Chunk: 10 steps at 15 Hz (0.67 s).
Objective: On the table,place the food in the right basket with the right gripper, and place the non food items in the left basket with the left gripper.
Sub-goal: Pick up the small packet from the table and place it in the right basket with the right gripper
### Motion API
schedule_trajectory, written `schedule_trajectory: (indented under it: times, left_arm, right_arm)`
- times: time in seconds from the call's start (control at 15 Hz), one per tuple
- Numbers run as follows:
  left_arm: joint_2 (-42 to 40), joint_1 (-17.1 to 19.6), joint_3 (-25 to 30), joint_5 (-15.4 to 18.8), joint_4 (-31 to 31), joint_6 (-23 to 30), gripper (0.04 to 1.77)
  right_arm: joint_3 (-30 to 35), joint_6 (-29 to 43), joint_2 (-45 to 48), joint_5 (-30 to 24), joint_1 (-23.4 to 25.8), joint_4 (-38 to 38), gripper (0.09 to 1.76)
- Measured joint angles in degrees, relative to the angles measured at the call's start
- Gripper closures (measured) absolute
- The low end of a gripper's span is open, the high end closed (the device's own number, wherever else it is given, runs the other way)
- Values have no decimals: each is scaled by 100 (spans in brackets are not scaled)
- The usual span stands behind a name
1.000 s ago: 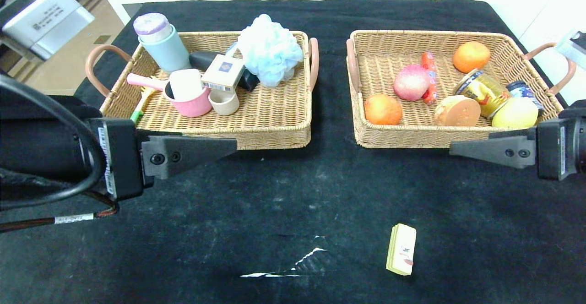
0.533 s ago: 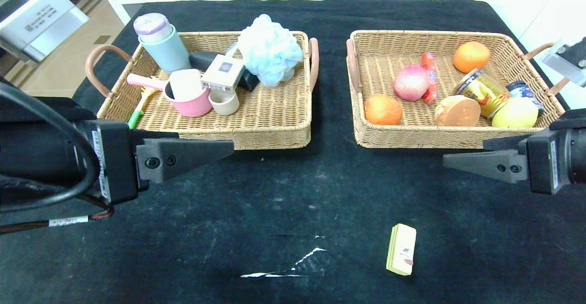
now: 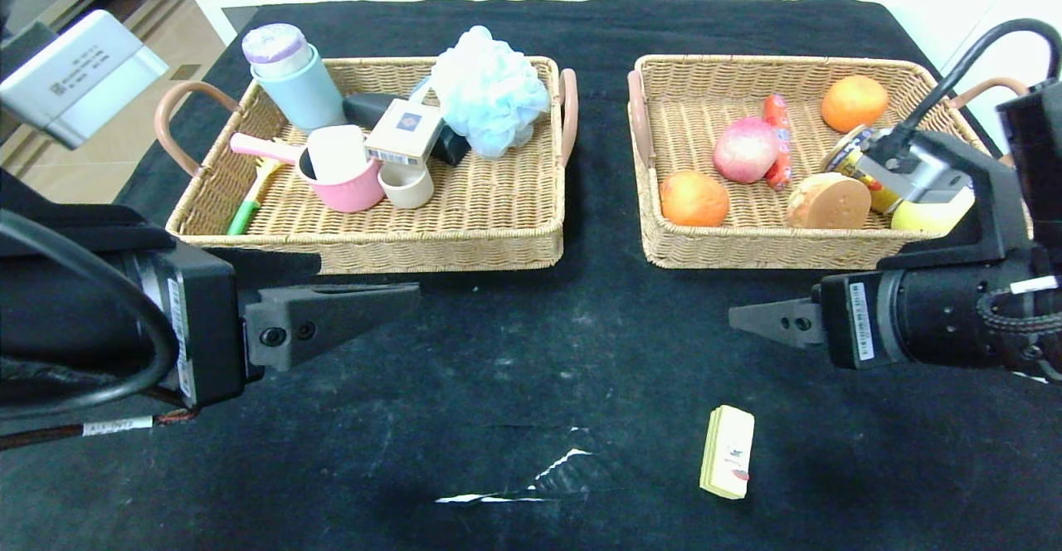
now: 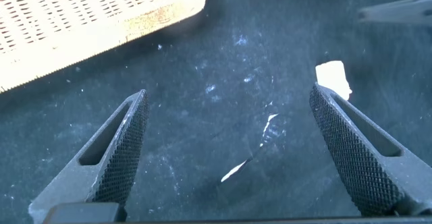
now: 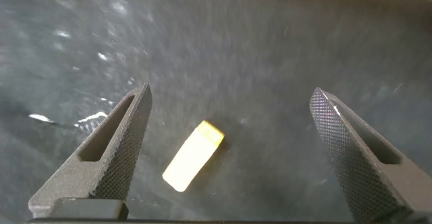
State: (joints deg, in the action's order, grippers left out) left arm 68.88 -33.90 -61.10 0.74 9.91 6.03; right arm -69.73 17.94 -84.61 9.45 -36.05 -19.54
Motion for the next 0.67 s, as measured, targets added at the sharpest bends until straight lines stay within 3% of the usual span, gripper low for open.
schedule_trajectory:
  times: [0.67]
  left_arm:
    - [33, -11, 35, 13, 1, -2, 9]
  right_arm:
    - [-753, 1659, -678, 447, -850, -2042, 14]
